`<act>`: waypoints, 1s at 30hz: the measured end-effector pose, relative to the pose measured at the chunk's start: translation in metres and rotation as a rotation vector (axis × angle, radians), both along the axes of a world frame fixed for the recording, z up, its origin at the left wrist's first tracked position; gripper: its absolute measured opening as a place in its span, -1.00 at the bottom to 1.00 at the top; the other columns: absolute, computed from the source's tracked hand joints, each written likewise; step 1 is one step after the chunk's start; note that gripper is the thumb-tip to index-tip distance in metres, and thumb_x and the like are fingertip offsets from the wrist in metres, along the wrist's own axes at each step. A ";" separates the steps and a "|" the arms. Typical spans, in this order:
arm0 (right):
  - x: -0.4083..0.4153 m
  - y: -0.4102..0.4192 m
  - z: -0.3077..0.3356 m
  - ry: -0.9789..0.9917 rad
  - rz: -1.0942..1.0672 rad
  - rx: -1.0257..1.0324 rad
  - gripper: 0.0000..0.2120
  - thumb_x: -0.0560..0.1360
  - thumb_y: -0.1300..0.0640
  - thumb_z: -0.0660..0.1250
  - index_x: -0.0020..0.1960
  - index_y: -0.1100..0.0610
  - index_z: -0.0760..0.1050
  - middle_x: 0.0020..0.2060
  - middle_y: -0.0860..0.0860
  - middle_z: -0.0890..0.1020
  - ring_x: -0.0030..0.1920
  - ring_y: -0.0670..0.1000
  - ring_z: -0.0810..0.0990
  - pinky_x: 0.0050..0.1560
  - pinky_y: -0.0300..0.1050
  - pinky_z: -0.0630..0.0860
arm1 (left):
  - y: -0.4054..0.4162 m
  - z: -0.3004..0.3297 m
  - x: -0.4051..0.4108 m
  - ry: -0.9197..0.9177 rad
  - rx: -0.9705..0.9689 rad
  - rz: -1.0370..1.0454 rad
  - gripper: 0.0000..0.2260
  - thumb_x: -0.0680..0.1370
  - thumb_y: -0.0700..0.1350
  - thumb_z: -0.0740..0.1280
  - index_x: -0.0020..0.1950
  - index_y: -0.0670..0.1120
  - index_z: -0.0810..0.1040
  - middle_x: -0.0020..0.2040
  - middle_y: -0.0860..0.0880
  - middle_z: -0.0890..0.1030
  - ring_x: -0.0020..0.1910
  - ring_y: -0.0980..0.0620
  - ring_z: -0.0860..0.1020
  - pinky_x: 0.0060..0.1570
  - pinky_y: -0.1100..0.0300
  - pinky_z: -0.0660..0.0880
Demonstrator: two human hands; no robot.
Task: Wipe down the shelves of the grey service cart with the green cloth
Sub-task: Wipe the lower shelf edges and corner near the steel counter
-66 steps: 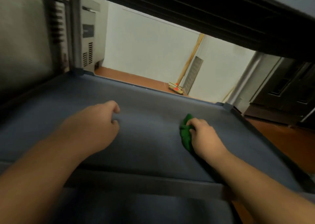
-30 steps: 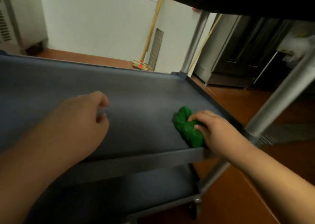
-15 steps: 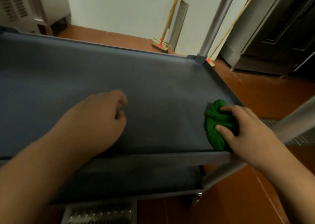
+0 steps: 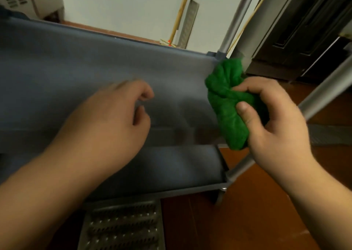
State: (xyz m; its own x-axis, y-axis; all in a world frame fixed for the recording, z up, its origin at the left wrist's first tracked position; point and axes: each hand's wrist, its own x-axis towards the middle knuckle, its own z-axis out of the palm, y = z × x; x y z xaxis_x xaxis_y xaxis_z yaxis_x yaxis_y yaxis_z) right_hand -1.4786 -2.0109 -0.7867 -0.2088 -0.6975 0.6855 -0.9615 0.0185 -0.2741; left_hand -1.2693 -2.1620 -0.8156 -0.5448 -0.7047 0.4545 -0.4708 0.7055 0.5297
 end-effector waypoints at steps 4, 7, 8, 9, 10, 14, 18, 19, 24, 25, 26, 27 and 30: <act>0.054 0.021 -0.029 0.019 0.175 0.158 -0.80 0.53 0.29 0.31 0.14 0.16 0.54 0.11 0.00 0.53 0.23 -0.03 0.50 0.28 -0.15 0.35 | 0.012 -0.018 0.036 -0.018 -0.039 -0.066 -0.77 0.48 -0.10 0.21 0.11 0.08 0.49 0.03 0.05 0.58 0.03 -0.03 0.53 0.00 0.02 0.51; 0.075 0.027 -0.054 -0.039 0.229 0.238 -0.81 0.56 0.22 0.29 0.15 0.10 0.54 0.13 -0.03 0.52 0.24 -0.06 0.49 0.28 -0.22 0.33 | 0.022 -0.028 0.066 -0.038 -0.106 -0.092 -0.77 0.44 -0.10 0.19 0.05 0.03 0.51 -0.04 0.02 0.56 -0.01 -0.06 0.51 -0.05 -0.06 0.51; 0.078 0.027 -0.062 -0.043 0.247 0.278 -0.82 0.57 0.18 0.28 0.16 0.09 0.54 0.14 -0.06 0.51 0.25 -0.06 0.49 0.28 -0.22 0.33 | 0.026 -0.031 0.076 -0.040 -0.138 -0.101 -0.77 0.42 -0.11 0.19 0.03 0.01 0.52 -0.05 0.01 0.56 0.00 -0.07 0.50 -0.06 -0.06 0.51; 0.080 0.026 -0.071 -0.042 0.269 0.324 -0.81 0.57 0.14 0.26 0.16 0.07 0.53 0.15 -0.07 0.51 0.26 -0.05 0.49 0.29 -0.20 0.34 | 0.030 -0.034 0.084 -0.055 -0.165 -0.111 -0.77 0.40 -0.11 0.19 0.02 -0.01 0.53 -0.06 0.00 0.56 -0.01 -0.08 0.50 -0.08 -0.05 0.51; 0.081 0.024 -0.082 -0.037 0.293 0.376 -0.80 0.58 0.10 0.24 0.17 0.06 0.52 0.16 -0.07 0.51 0.28 -0.03 0.48 0.30 -0.18 0.34 | 0.034 -0.039 0.091 -0.090 -0.172 -0.122 -0.77 0.40 -0.10 0.19 0.01 0.00 0.53 -0.08 0.01 0.56 -0.03 -0.08 0.50 -0.12 -0.04 0.52; 0.070 0.019 -0.148 -0.017 0.320 0.583 -0.76 0.60 0.01 0.22 0.22 0.03 0.52 0.18 -0.07 0.52 0.29 -0.02 0.47 0.31 -0.14 0.37 | 0.033 -0.087 0.104 -0.256 -0.090 -0.110 -0.77 0.42 -0.03 0.19 0.05 0.07 0.48 -0.06 0.05 0.55 -0.04 -0.05 0.51 -0.18 0.03 0.53; 0.046 0.020 -0.242 -0.047 0.199 0.717 -0.78 0.57 0.08 0.25 0.20 0.03 0.52 0.12 -0.03 0.54 0.16 -0.05 0.45 0.23 -0.02 0.44 | 0.008 -0.152 0.099 -0.377 0.077 -0.095 -0.71 0.52 -0.08 0.22 0.24 0.08 0.43 0.15 0.02 0.49 0.12 -0.03 0.44 -0.06 0.11 0.38; 0.041 0.020 -0.264 -0.043 0.169 0.737 -0.77 0.56 0.11 0.26 0.20 0.05 0.53 0.11 0.00 0.56 0.15 -0.03 0.44 0.21 0.04 0.45 | 0.003 -0.164 0.098 -0.403 0.138 -0.086 -0.71 0.53 -0.09 0.22 0.24 0.07 0.42 0.18 0.01 0.48 0.14 -0.05 0.44 0.00 0.08 0.41; 0.028 0.020 -0.335 -0.152 -0.053 0.680 -0.82 0.58 0.23 0.28 0.17 0.12 0.54 0.09 0.07 0.55 0.17 0.12 0.47 0.26 -0.02 0.38 | -0.012 -0.204 0.101 -0.246 0.253 0.038 -0.75 0.47 -0.15 0.23 0.13 -0.01 0.49 0.11 -0.10 0.56 0.12 -0.15 0.50 0.05 -0.09 0.49; 0.024 0.018 -0.342 -0.179 -0.079 0.628 -0.83 0.58 0.23 0.28 0.15 0.12 0.54 0.07 0.07 0.55 0.15 0.13 0.49 0.24 -0.04 0.38 | -0.011 -0.209 0.100 -0.226 0.255 0.045 -0.74 0.46 -0.16 0.23 0.13 -0.01 0.50 0.10 -0.10 0.56 0.12 -0.15 0.51 0.05 -0.09 0.49; 0.019 0.017 -0.345 -0.215 -0.106 0.567 -0.84 0.58 0.23 0.27 0.15 0.13 0.53 0.06 0.07 0.55 0.13 0.14 0.50 0.21 -0.05 0.38 | -0.009 -0.213 0.099 -0.226 0.258 0.040 -0.73 0.46 -0.17 0.24 0.13 0.00 0.50 0.10 -0.09 0.57 0.12 -0.14 0.51 0.05 -0.08 0.49; 0.012 0.013 -0.346 -0.271 -0.155 0.502 -0.84 0.58 0.24 0.27 0.14 0.14 0.53 0.05 0.07 0.55 0.12 0.14 0.51 0.19 -0.05 0.38 | -0.007 -0.217 0.096 -0.236 0.260 0.024 -0.72 0.46 -0.17 0.25 0.15 0.00 0.50 0.11 -0.08 0.57 0.12 -0.13 0.51 0.06 -0.07 0.49; -0.015 0.004 -0.337 -0.423 -0.321 0.332 -0.84 0.59 0.27 0.26 0.15 0.19 0.53 0.04 0.04 0.51 0.14 0.17 0.51 0.20 -0.06 0.37 | -0.006 -0.225 0.082 -0.270 0.257 -0.022 -0.71 0.46 -0.18 0.25 0.17 0.01 0.50 0.11 -0.05 0.57 0.12 -0.11 0.51 0.06 -0.04 0.49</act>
State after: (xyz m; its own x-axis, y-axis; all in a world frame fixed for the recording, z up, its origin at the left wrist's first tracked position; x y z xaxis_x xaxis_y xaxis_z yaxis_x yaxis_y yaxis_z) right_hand -1.4935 -2.0073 -1.1235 -0.6493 -0.7164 0.2552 -0.7034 0.4381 -0.5597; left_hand -1.1870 -2.1682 -1.0406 -0.6371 -0.7640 0.1024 -0.6037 0.5771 0.5500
